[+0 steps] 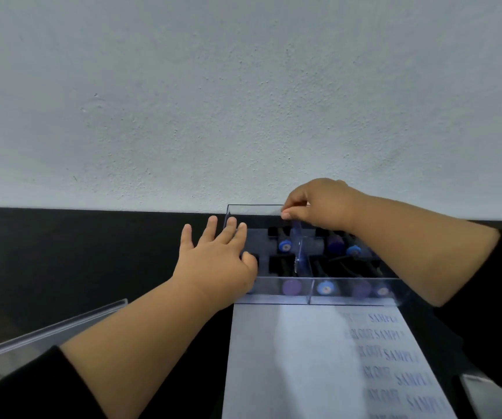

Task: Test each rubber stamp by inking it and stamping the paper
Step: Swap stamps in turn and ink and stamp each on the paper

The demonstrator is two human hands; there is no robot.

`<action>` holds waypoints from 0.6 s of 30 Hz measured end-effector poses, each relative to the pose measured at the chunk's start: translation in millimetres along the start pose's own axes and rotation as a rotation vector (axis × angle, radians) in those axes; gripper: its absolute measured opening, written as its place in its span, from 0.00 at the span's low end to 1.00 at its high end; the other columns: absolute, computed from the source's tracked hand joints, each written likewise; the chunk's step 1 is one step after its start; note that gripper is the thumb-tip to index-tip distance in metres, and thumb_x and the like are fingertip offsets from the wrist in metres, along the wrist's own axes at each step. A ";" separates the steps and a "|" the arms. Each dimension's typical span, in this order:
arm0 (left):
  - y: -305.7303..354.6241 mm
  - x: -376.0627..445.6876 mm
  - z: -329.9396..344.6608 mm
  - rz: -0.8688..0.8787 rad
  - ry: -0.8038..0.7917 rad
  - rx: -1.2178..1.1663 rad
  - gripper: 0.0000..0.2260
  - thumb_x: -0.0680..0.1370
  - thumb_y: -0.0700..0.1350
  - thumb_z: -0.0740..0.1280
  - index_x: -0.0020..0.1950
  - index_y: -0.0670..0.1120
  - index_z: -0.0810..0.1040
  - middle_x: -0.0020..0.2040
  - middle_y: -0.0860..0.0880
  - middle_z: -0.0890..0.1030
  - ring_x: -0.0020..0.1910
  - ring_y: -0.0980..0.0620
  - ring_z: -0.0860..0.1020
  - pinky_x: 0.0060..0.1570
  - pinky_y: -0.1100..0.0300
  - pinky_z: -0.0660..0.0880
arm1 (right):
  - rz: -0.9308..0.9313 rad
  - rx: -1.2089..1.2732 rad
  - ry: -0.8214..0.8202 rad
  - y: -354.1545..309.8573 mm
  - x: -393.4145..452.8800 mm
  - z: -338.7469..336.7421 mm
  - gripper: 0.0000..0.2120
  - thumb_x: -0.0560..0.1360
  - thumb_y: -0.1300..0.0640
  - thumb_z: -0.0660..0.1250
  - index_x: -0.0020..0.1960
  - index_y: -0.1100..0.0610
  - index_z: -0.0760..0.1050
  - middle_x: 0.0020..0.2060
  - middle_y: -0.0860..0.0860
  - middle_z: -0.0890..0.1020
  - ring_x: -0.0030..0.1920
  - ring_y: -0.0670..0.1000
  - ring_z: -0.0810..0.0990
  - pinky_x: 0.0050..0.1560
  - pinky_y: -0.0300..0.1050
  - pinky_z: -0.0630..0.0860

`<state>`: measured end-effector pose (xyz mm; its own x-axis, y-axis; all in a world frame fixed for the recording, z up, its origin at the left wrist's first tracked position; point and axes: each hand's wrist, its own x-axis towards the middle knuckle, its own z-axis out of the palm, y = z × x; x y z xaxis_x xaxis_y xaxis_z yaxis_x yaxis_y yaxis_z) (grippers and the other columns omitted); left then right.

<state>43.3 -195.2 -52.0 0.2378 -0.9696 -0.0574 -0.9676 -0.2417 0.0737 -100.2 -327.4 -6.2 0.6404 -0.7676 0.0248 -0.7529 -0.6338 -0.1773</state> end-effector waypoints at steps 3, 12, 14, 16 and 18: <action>7.2 3.2 -6.7 -0.028 -0.080 0.080 0.27 0.81 0.50 0.46 0.78 0.52 0.41 0.78 0.52 0.39 0.76 0.48 0.35 0.67 0.39 0.30 | 0.039 0.062 0.084 17.3 -17.6 -2.0 0.11 0.77 0.47 0.63 0.53 0.51 0.78 0.46 0.48 0.77 0.48 0.49 0.74 0.50 0.41 0.68; 58.3 11.7 1.1 0.133 -0.044 0.011 0.24 0.83 0.54 0.41 0.78 0.53 0.43 0.78 0.50 0.41 0.77 0.50 0.39 0.70 0.41 0.33 | 0.228 -0.152 -0.110 34.1 -34.4 1.4 0.17 0.81 0.45 0.52 0.60 0.50 0.74 0.61 0.50 0.76 0.61 0.54 0.71 0.61 0.49 0.65; 60.3 12.9 4.4 0.164 -0.026 0.030 0.24 0.82 0.55 0.41 0.78 0.53 0.42 0.78 0.50 0.41 0.77 0.51 0.40 0.71 0.42 0.34 | 0.244 -0.183 -0.141 31.9 -34.8 3.5 0.18 0.81 0.44 0.50 0.62 0.47 0.72 0.64 0.50 0.73 0.65 0.55 0.68 0.63 0.52 0.61; 58.9 13.3 7.0 0.177 -0.018 0.031 0.24 0.82 0.55 0.41 0.78 0.53 0.41 0.78 0.50 0.40 0.77 0.51 0.40 0.72 0.43 0.36 | 0.254 -0.193 -0.179 29.7 -33.2 7.9 0.20 0.81 0.43 0.47 0.66 0.46 0.70 0.67 0.51 0.71 0.68 0.56 0.64 0.65 0.53 0.58; 58.0 13.3 9.0 0.177 -0.013 0.009 0.24 0.82 0.55 0.42 0.78 0.53 0.42 0.78 0.50 0.40 0.77 0.51 0.40 0.72 0.43 0.37 | 0.260 -0.203 -0.210 28.7 -29.3 13.5 0.21 0.81 0.44 0.46 0.67 0.48 0.69 0.68 0.52 0.70 0.69 0.57 0.62 0.66 0.54 0.57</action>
<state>-10.5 -221.8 -57.5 0.0626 -0.9964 -0.0571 -0.9950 -0.0668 0.0747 -138.5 -321.9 -25.3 0.4255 -0.8824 -0.2008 -0.8955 -0.4426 0.0474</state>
